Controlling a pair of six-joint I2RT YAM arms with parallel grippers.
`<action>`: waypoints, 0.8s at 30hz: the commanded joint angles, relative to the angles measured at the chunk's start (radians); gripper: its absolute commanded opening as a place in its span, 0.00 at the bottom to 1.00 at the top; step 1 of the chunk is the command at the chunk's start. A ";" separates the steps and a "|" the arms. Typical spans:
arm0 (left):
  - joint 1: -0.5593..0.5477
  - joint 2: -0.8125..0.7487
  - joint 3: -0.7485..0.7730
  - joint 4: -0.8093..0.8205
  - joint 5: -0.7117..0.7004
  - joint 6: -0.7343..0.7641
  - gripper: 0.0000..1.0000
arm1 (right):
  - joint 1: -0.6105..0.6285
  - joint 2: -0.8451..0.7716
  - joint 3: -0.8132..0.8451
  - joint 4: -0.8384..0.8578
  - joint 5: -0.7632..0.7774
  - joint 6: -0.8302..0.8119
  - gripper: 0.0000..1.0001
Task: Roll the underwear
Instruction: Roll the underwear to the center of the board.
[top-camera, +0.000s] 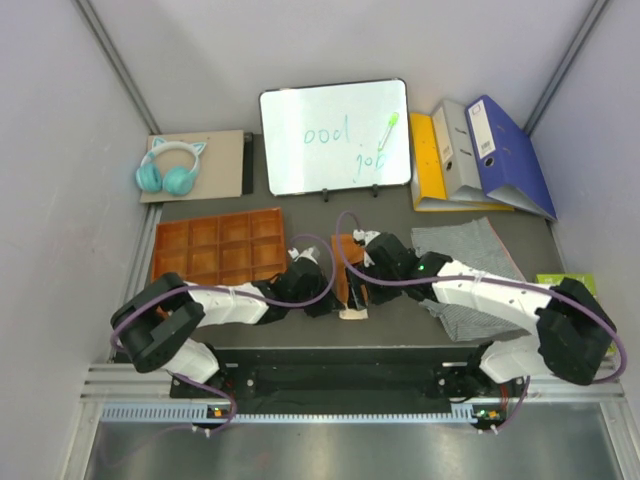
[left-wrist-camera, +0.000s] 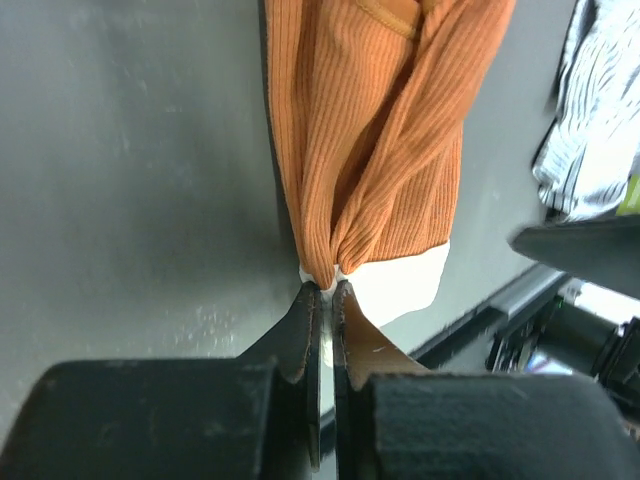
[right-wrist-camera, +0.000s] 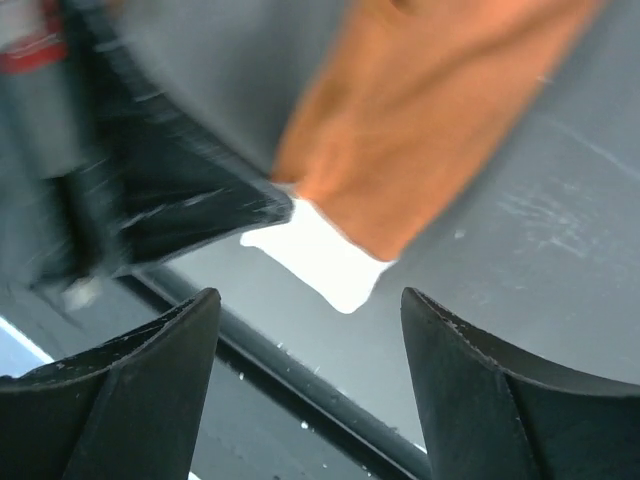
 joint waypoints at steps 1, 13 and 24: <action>0.028 -0.020 0.020 -0.174 0.157 0.076 0.00 | 0.118 -0.092 0.006 0.046 0.140 -0.113 0.73; 0.160 -0.037 -0.006 -0.280 0.368 0.152 0.00 | 0.285 -0.255 -0.246 0.386 0.269 -0.170 0.72; 0.224 0.010 0.012 -0.331 0.502 0.178 0.00 | 0.503 -0.109 -0.178 0.387 0.451 -0.348 0.66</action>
